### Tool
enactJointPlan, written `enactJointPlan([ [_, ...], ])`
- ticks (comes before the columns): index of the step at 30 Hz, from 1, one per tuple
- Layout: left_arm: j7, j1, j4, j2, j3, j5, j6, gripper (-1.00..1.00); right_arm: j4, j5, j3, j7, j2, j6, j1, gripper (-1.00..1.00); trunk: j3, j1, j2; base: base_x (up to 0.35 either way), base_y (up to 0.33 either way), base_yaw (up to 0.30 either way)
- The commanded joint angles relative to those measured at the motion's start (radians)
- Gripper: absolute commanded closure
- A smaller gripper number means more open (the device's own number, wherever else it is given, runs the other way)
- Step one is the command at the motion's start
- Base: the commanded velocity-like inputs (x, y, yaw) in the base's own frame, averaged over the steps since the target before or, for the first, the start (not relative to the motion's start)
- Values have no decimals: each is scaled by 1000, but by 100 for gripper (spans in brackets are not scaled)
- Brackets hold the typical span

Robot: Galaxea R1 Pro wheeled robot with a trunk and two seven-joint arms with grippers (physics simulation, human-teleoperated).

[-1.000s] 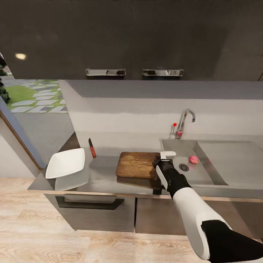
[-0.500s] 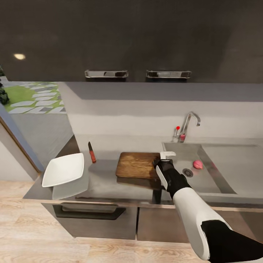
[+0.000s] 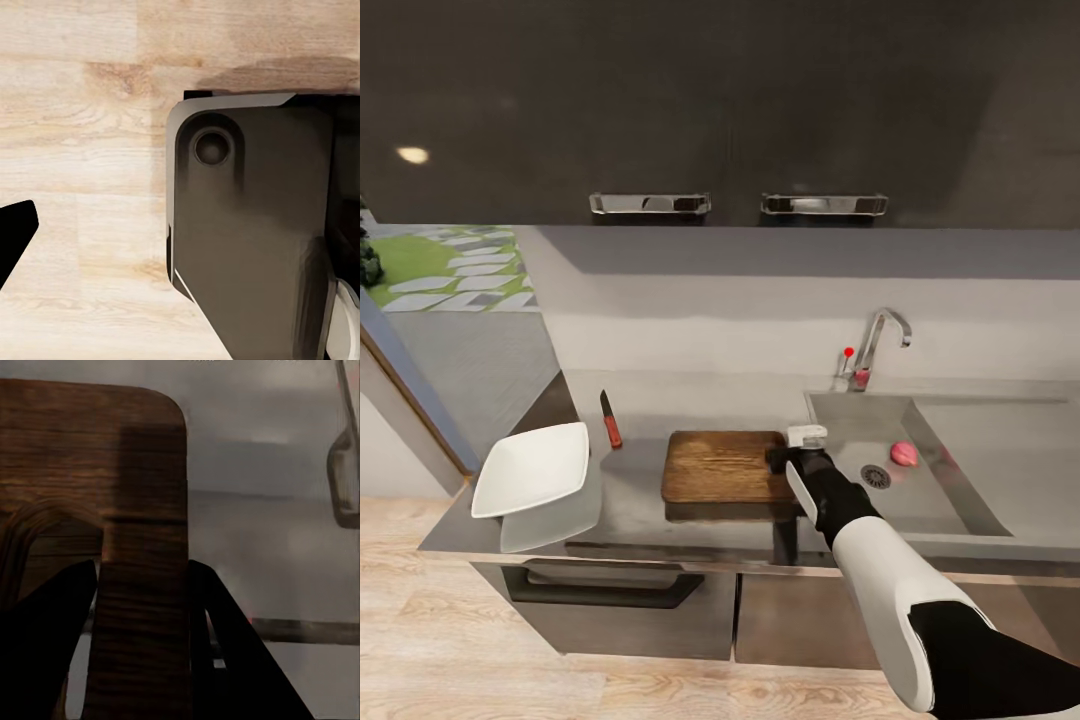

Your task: In the kitchen, take the Vidalia onion out of the sink, dice it on the chopping board with the paring knife, put the diced onion into the bowl on the countertop, then place both the paring knife and the chopping board into the sink.

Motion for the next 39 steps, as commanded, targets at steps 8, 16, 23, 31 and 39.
enactJointPlan([
  [8, 0, -1, 0, 0, 0, 2, -3, -100, -2, 14, 0, 25, -12, 8, -1, 100, -2, 1, -2, 0, 0, 0],
  [16, 0, -1, 0, 0, 0, 2, -3, -100, 1, 15, -1, 22, -13, 8, -1, 100, -2, 1, -2, 0, 0, 0],
  [23, 0, -1, 0, 0, 0, 2, -3, -100, 10, 15, -1, 20, -13, 8, -1, 100, -2, 1, -2, 0, 0, 0],
  [31, 0, -1, 0, 0, 0, 2, -3, -100, 11, 15, 0, 19, -13, 8, -1, 100, -2, 1, -2, 0, 0, 0],
  [39, 0, -1, 0, 0, 0, 2, -3, -100, 12, 15, 1, 18, -13, 7, -1, -100, -2, 1, -2, 0, 0, 0],
])
